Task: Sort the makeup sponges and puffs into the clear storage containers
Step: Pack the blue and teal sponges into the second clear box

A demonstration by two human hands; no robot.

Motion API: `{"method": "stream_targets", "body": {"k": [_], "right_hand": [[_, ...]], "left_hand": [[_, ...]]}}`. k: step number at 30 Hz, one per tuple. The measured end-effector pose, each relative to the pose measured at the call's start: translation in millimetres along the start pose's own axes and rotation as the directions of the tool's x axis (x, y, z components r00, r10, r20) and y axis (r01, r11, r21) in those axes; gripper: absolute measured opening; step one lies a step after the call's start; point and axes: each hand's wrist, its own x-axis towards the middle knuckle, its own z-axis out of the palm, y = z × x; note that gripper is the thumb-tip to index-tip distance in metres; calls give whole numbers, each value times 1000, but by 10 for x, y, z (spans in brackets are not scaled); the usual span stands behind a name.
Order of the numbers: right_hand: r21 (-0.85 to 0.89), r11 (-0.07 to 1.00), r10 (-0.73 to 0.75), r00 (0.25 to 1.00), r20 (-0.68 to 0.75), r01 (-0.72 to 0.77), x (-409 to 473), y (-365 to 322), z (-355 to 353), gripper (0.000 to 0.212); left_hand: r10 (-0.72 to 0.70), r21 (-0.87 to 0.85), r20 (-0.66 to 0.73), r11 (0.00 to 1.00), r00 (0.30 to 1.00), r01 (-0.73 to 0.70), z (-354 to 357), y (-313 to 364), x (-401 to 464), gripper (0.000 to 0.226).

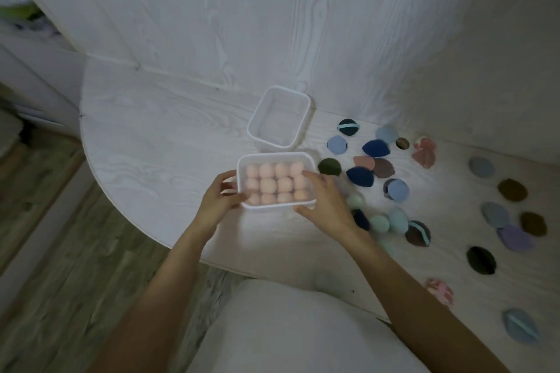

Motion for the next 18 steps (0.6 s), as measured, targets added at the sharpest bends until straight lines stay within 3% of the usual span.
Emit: {"method": "stream_targets", "body": {"k": [4, 7, 9, 11, 15, 18], "right_hand": [[126, 984, -140, 982, 129, 124, 311, -291, 61, 56], [97, 979, -174, 984, -49, 178, 607, -493, 87, 42], [126, 988, -54, 972, -228, 84, 810, -517, 86, 36], [196, 978, 132, 944, -302, -74, 990, -490, 46, 35], [465, 820, 446, 881, -155, -333, 1350, -399, -70, 48], [723, 563, 567, 824, 14, -400, 1498, -360, -120, 53]], "left_hand": [[-67, -144, -70, 988, 995, 57, -496, -12, 49, 52], [-92, -230, -188, 972, 978, 47, -813, -113, 170, 41], [-100, -258, -267, 966, 958, 29, -948, -178, 257, 42], [-91, -263, -348, 965, 933, -4, -981, -211, 361, 43], [-69, -290, -475, 953, 877, -82, -804, -115, 688, 44], [-70, -317, -488, 943, 870, -102, -636, 51, 945, 45]]}}
